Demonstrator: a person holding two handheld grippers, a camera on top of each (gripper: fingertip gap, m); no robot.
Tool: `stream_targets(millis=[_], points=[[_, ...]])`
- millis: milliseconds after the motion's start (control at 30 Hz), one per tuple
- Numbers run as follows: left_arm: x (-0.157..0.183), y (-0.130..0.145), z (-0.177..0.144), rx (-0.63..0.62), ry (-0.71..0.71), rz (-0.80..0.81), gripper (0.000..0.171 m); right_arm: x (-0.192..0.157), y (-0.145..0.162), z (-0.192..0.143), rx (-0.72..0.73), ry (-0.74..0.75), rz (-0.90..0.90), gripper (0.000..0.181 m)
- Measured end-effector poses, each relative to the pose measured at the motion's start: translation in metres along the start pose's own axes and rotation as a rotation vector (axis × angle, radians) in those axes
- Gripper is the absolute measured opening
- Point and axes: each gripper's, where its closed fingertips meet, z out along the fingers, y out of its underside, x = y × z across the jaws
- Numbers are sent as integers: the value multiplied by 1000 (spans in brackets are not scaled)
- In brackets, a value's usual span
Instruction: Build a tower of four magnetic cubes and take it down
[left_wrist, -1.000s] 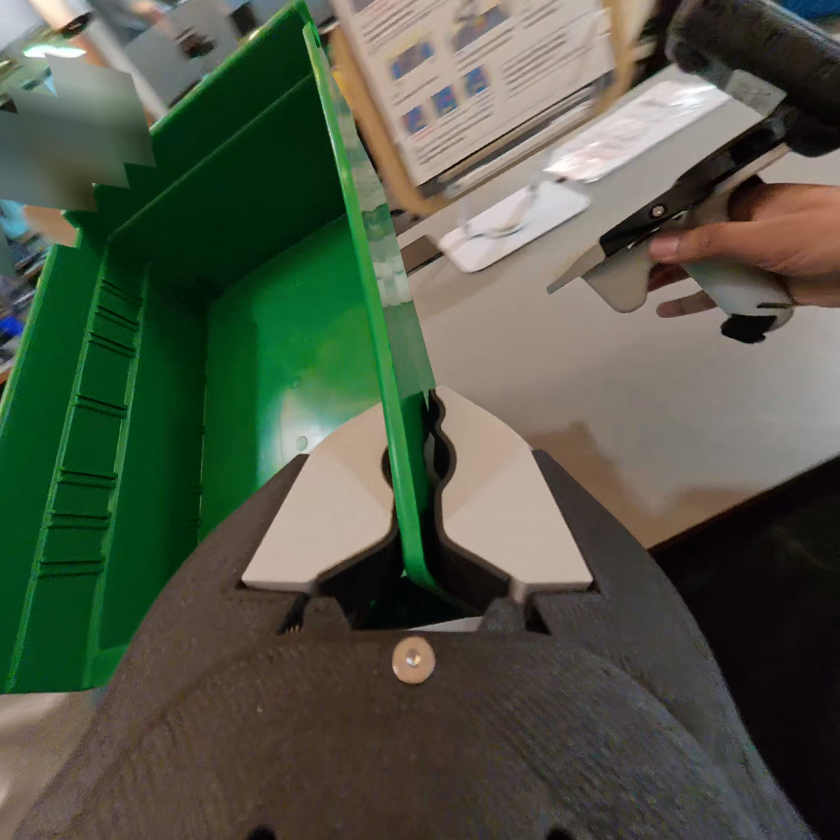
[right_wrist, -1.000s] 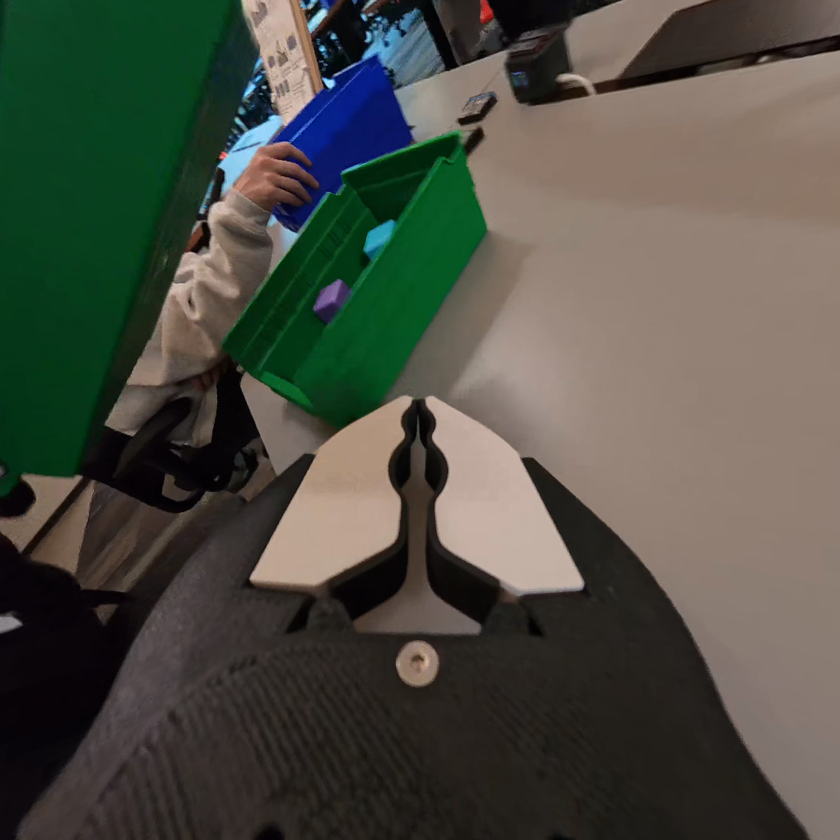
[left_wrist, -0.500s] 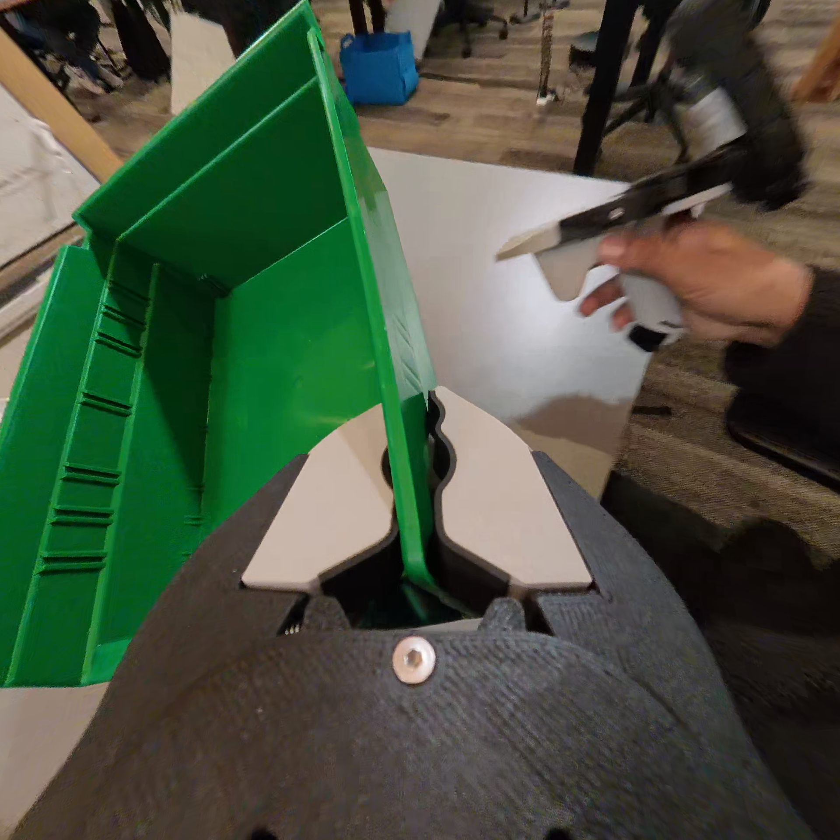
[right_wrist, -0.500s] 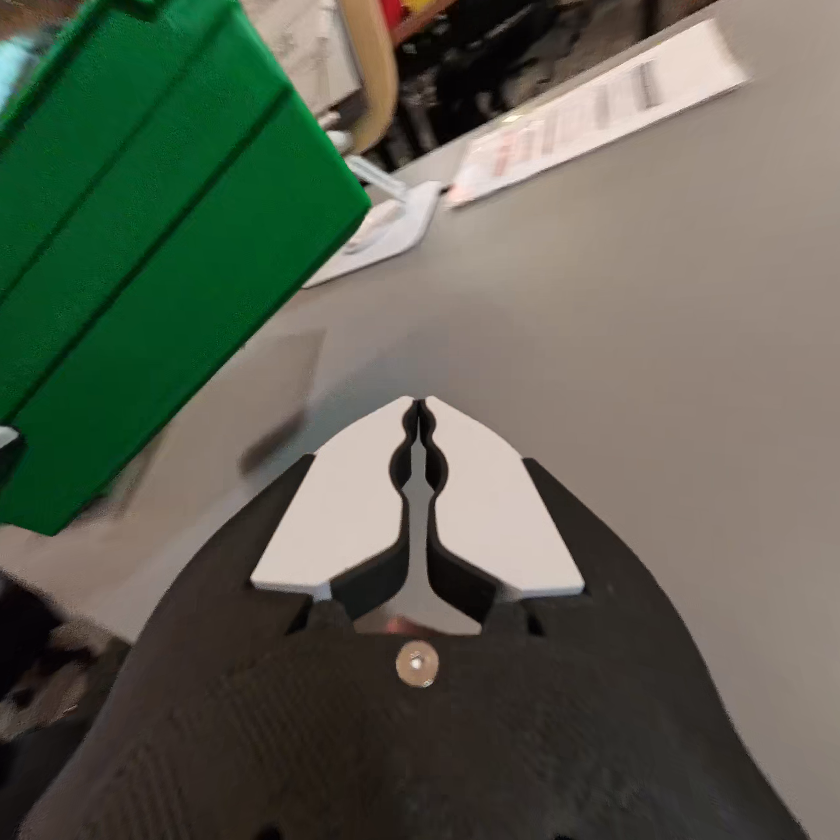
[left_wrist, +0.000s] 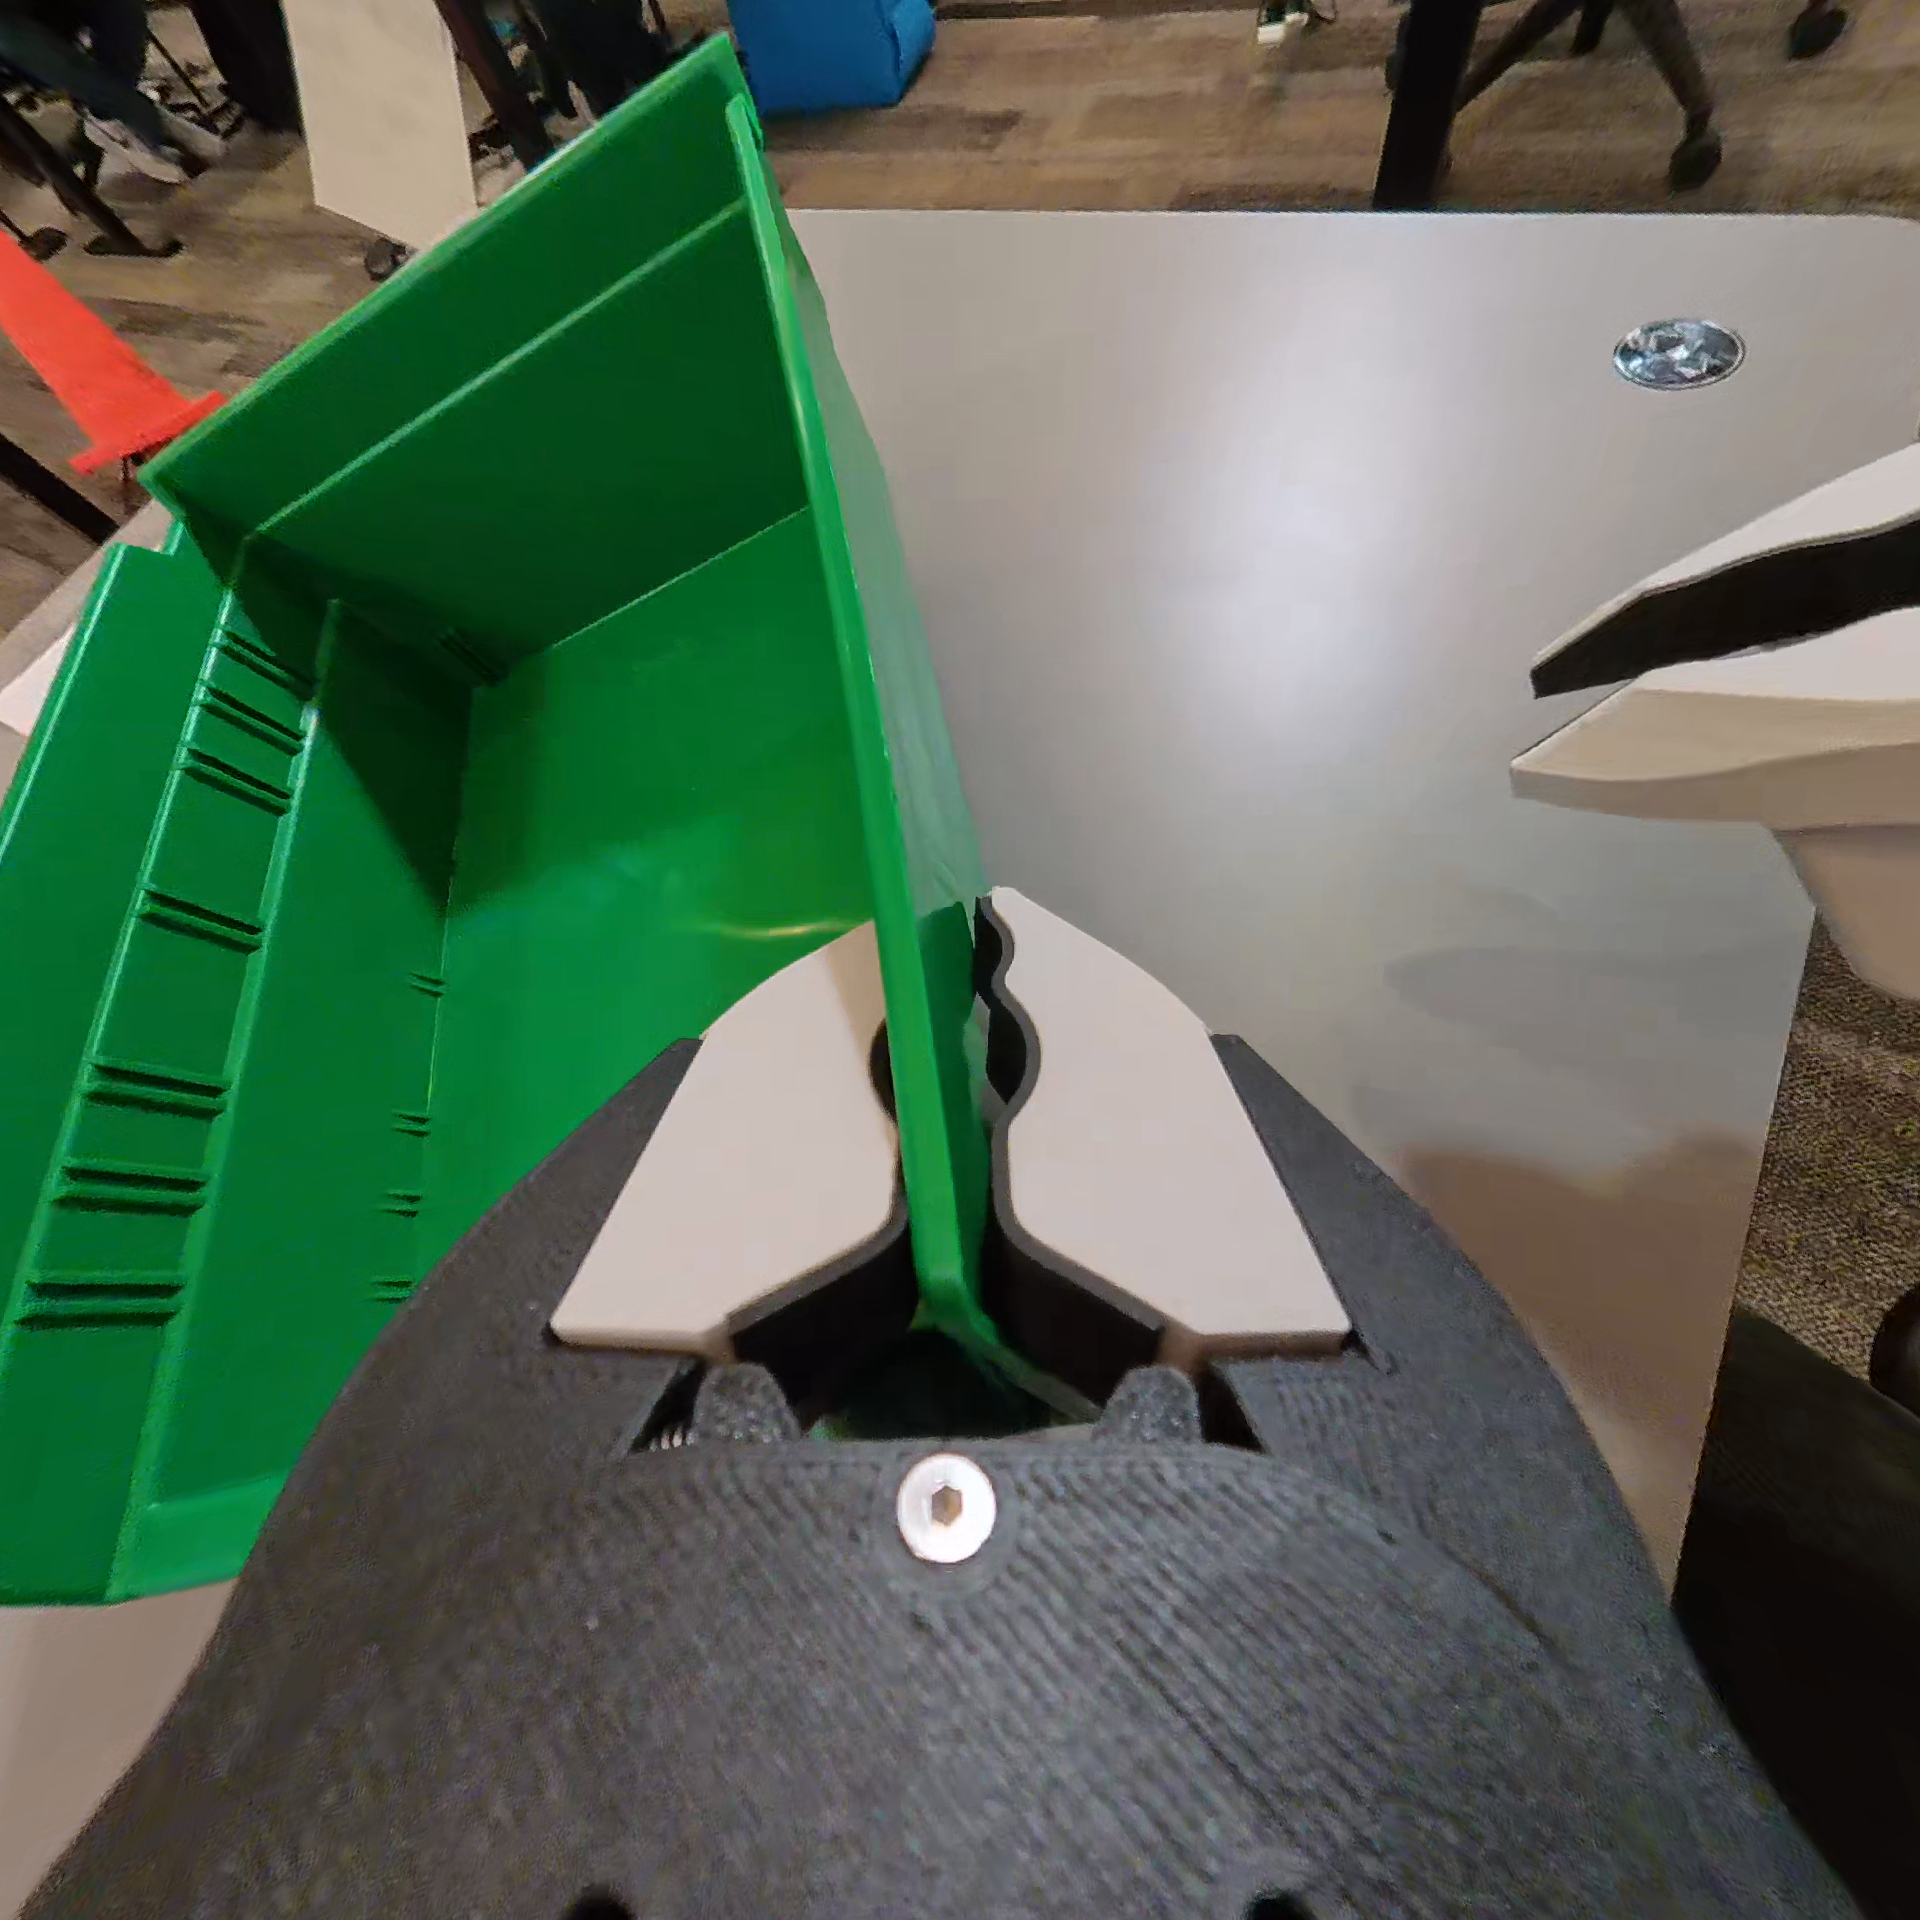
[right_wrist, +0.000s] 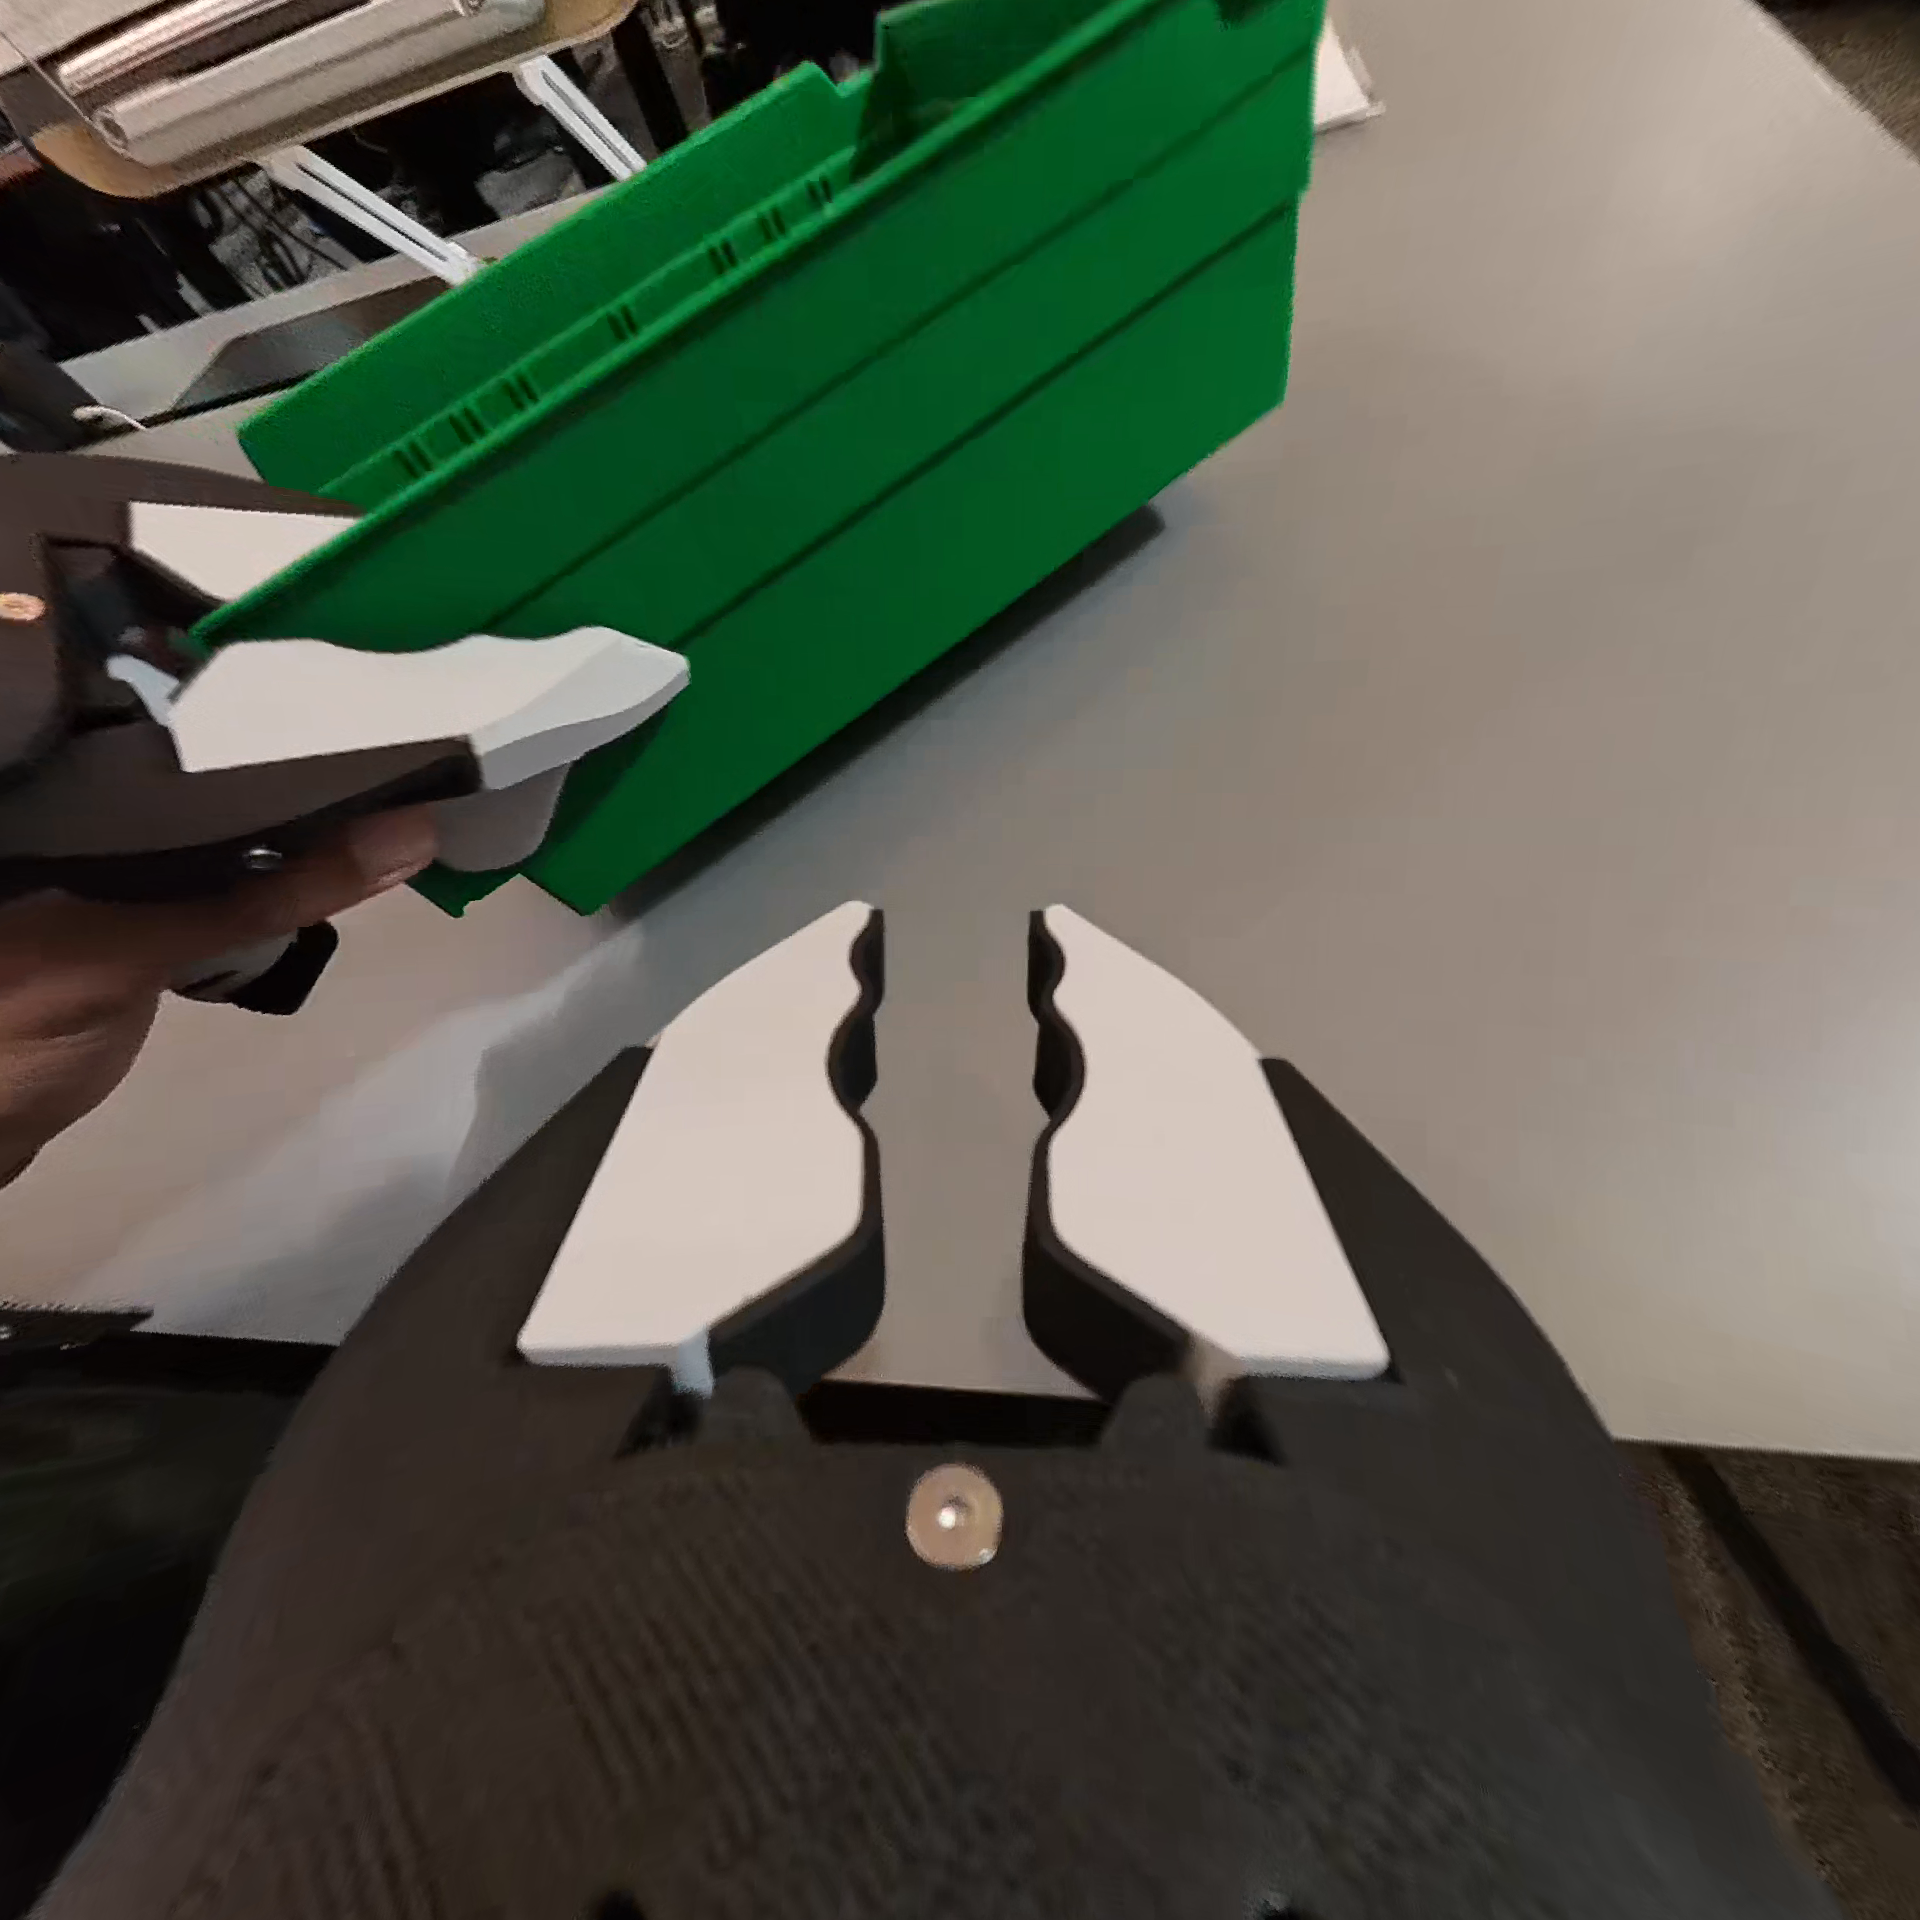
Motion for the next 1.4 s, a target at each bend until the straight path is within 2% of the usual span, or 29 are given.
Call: stream_targets(millis=[100, 167, 233, 333, 467, 533, 600, 633, 733, 800, 833, 867, 933, 1000, 1067, 1100, 1167, 1233, 1333, 1400], points=[[9, -2, 4, 23, 10, 18, 4, -14, -6, -3, 57, -38, 53, 43], [10, -3, 4, 40, -6, -4, 6, -34, -23, -9, 161, -92, 121, 57], [11, -9, -3, 99, -10, -48, 15, -45, -38, -14, 252, -68, 116, 64], [10, -20, -32, 193, -3, -39, 36, -57, -40, -7, 282, -28, 79, 72], [-2, -4, -84, 207, 14, 20, 40, -82, -18, 14, 179, -103, 161, 79], [-27, 11, -114, 209, -36, -3, 42, -100, -12, 22, 158, -134, 140, 91], [-62, 28, -145, 226, -116, -85, 44, -112, -9, 33, 134, -105, 30, 106], [-80, 39, -160, 237, -167, -136, 45, -113, -11, 38, 135, -62, -28, 107], [-127, 75, -199, 270, -335, -241, 48, -110, -23, 51, 177, 44, -119, 94], [-141, 93, -219, 243, -403, -260, 55, -98, -23, 62, 147, 86, -179, 97], [-146, 98, -228, 240, -431, -277, 60, -87, -24, 65, 134, 104, -201, 108], [-148, 99, -237, 252, -448, -293, 62, -76, -26, 64, 123, 120, -196, 105], [-156, 102, -255, 271, -509, -312, 69, -43, -31, 52, 106, 199, -167, 87], [-166, 105, -272, 283, -586, -311, 74, -8, -38, 38, 118, 236, -167, 81], [-175, 112, -285, 283, -650, -304, 74, 28, -42, 29, 106, 248, -128, 51], [-179, 118, -288, 272, -671, -306, 74, 49, -43, 25, 96, 274, -97, 49], [-186, 130, -292, 239, -697, -337, 74, 79, -43, 21, 72, 260, -55, 33], [-190, 139, -299, 229, -715, -370, 74, 96, -46, 20, 80, 212, -36, 22], [-197, 147, -317, 227, -777, -380, 74, 112, -51, 23, 64, 174, -121, 4], [-203, 154, -330, 214, -828, -375, 74, 121, -54, 26, 46, 177, -156, 4]])
